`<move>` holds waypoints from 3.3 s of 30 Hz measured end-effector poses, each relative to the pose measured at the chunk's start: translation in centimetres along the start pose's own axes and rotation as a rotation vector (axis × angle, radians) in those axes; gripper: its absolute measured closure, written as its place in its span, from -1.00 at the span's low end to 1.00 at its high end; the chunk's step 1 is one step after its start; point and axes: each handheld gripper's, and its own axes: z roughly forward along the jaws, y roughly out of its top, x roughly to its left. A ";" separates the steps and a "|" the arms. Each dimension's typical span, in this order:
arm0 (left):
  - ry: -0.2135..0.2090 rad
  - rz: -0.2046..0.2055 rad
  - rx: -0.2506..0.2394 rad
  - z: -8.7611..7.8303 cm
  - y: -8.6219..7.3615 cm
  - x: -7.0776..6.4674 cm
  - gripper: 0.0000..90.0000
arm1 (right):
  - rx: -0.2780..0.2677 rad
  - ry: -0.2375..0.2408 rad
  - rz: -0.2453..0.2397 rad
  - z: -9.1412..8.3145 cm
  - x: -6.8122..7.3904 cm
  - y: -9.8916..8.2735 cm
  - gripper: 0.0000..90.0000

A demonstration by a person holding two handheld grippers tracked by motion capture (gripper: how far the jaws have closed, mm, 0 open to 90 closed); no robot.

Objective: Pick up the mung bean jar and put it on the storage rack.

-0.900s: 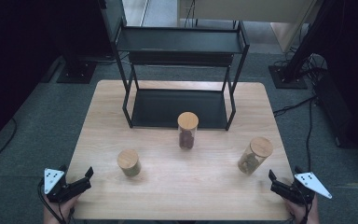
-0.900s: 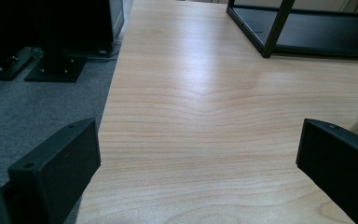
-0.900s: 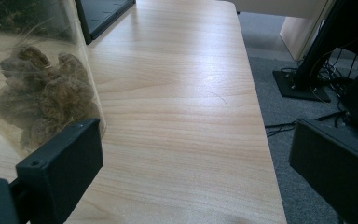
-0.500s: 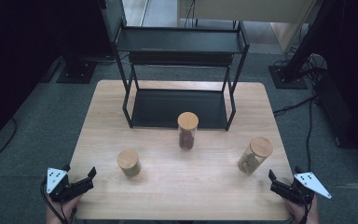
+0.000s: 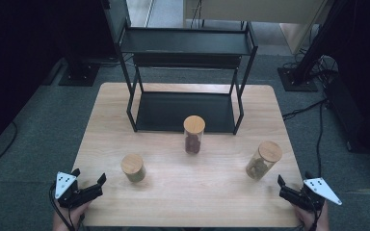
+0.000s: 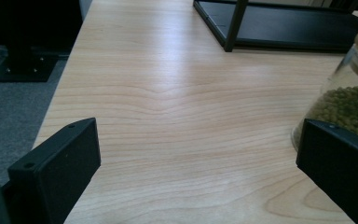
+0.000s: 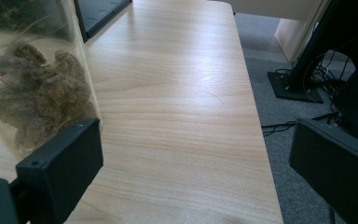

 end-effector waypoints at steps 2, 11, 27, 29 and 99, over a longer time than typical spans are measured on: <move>-0.008 0.006 0.003 0.1 0.0 -0.2 -1.00 | 0.001 0.000 0.000 0.0 0.0 0.0 -0.94; -0.047 -0.001 0.009 0.4 0.0 -1.1 -1.00 | 0.003 -0.003 -0.002 0.0 0.0 0.0 -0.94; -0.097 0.018 0.022 1.0 0.0 -3.0 -1.00 | 0.001 -0.007 -0.008 0.0 0.1 0.0 -0.94; -0.098 0.020 0.023 1.1 0.0 -3.2 -1.00 | 0.000 -0.008 -0.007 0.0 0.1 0.0 -0.94; -0.141 0.066 0.045 3.2 0.3 -8.7 -0.95 | 0.010 -0.024 -0.016 0.1 0.2 0.0 -0.94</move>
